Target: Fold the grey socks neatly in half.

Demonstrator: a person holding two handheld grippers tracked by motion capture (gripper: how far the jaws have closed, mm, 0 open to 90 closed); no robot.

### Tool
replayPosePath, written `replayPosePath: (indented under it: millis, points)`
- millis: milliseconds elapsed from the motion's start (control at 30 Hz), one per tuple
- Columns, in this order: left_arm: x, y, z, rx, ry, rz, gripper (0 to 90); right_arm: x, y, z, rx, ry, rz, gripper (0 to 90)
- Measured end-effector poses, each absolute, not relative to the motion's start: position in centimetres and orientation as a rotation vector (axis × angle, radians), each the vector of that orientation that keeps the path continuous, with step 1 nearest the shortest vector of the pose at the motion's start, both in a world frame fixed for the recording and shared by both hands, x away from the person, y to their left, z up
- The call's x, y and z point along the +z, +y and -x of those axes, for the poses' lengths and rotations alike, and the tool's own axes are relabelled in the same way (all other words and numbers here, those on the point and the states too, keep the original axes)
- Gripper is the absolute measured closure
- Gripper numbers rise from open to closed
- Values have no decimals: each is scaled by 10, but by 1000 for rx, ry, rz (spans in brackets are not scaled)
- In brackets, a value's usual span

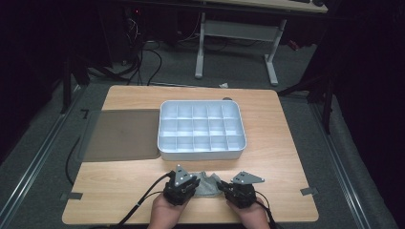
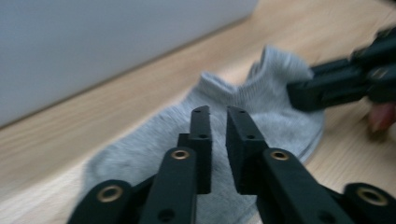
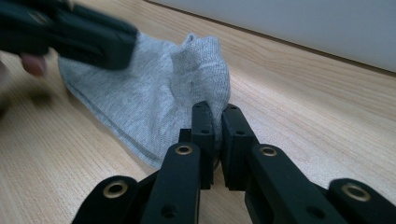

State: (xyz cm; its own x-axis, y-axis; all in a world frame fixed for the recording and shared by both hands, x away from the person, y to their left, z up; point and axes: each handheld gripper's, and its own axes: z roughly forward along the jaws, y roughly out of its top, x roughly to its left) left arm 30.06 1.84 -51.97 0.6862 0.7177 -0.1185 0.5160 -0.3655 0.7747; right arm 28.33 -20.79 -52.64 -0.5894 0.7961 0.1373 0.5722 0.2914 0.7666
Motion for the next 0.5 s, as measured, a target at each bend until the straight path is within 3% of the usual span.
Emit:
replayPosePath:
  millis: [500]
  points:
    - [-531,-3,-294,392,900,-2111,859,-502,-218,-277,1461,2213,-1270,864]
